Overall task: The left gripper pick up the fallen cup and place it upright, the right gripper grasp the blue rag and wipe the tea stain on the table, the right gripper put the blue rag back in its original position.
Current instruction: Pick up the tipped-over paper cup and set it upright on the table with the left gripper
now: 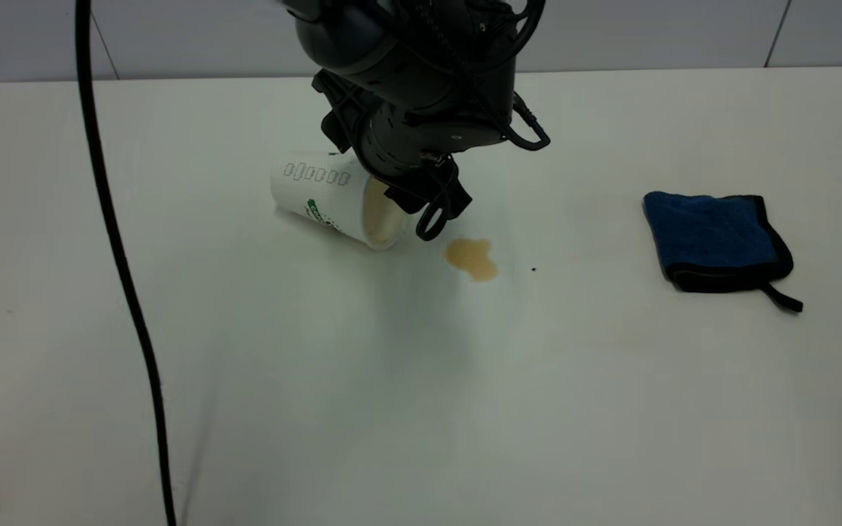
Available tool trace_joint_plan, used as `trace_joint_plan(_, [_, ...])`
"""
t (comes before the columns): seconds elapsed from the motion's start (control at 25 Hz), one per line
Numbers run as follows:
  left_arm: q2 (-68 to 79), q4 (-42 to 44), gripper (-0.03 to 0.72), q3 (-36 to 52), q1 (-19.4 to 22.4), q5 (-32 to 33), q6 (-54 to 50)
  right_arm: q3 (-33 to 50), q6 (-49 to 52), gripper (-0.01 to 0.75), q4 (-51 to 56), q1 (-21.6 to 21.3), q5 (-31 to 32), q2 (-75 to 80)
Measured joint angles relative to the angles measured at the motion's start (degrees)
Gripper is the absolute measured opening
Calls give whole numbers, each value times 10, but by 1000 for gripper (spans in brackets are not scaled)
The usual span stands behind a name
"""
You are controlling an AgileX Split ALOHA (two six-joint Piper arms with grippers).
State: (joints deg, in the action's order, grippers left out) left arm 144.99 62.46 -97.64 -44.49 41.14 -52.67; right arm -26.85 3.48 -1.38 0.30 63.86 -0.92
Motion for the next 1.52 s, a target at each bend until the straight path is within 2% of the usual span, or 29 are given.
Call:
trace_joint_plan(0.36, [4,1,584,-1,25,-1,-7,0,0,545,-1,0,0,0])
trace_joint_plan(0.56, [22,1,537,-3,27,4,-7,0,0,545,-2,0,0,0])
trace_joint_plan(0.64, [25,1,477,-4,27,6,-8,0,0,545,-2,0,0,0])
trace_joint_plan(0.72, [25,1,379,-5,27,12,-8,0,0,545,-2,0,0,0])
trace_joint_plan(0.84, [22,13,168,-6,27,46,-3,0,0,545,-2,0,0,0])
trace_joint_plan(0.96, [-2,1,36,-6,29,68,29,0,0,545,-2,0,0,0])
trace_joint_plan(1.08, [-47,-53,5,-6,36,57,88,0,0,545,-2,0,0,0])
trace_joint_plan(1.2, [-109,-155,4,-6,63,34,176,0,0,545,-2,0,0,0])
trace_joint_plan(1.52, [-167,-518,4,-6,206,12,471,0,0,545,-2,0,0,0])
